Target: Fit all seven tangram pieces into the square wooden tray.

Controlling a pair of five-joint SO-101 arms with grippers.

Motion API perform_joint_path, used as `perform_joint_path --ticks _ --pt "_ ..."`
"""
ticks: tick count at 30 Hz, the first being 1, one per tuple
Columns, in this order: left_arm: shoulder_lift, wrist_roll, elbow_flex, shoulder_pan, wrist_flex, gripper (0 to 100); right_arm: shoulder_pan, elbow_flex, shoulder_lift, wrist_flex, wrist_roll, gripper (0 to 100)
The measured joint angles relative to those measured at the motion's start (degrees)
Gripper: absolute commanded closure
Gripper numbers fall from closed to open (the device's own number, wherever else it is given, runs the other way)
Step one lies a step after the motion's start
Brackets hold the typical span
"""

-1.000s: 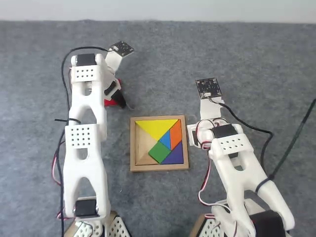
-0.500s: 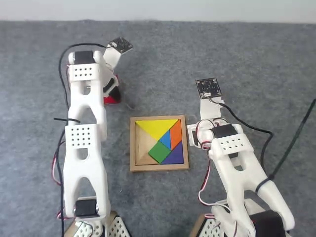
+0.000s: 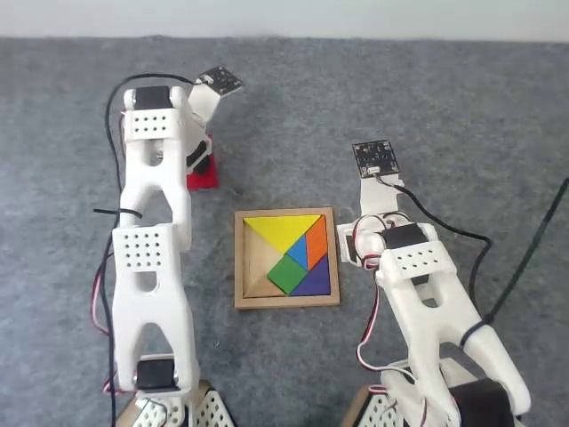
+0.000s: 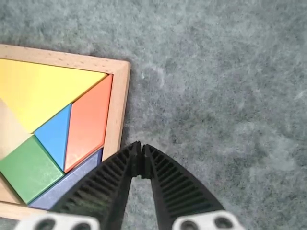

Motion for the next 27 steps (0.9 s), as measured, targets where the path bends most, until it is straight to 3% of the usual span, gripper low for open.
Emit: perform_joint_path --ticks 19,27 --pt "-17.14 0.0 21.98 4.13 0.0 93 0.0 0.0 0.0 0.0 0.0 98.9" --pt "-19.6 0.09 23.47 3.78 -1.58 73 0.0 0.0 0.0 0.0 0.0 98.9"
